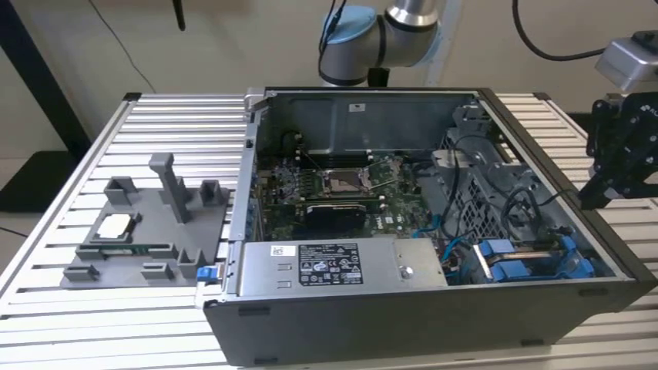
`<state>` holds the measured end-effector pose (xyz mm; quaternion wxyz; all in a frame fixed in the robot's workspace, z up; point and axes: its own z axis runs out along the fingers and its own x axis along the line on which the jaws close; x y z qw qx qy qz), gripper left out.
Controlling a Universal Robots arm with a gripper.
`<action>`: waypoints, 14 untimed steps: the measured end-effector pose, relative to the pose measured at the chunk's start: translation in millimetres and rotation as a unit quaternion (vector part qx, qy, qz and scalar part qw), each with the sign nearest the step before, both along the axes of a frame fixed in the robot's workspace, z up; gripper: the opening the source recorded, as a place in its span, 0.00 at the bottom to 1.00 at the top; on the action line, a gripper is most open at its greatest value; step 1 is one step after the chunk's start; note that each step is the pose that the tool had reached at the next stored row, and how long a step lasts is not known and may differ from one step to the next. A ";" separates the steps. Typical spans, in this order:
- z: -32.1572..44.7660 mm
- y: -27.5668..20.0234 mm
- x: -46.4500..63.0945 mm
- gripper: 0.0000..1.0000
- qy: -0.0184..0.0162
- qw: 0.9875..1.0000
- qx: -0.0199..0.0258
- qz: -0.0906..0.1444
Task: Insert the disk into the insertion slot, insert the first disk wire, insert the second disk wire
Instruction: 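Insert the second disk wire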
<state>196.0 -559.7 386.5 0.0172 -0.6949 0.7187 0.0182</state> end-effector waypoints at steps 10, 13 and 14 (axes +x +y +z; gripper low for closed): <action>-0.1 -0.3 -0.3 0.16 0.000 1.000 0.000 -0.001; 0.0 -0.1 -2.6 0.16 0.000 1.000 0.000 -0.001; 0.1 0.0 -3.8 0.16 0.000 1.000 0.000 -0.001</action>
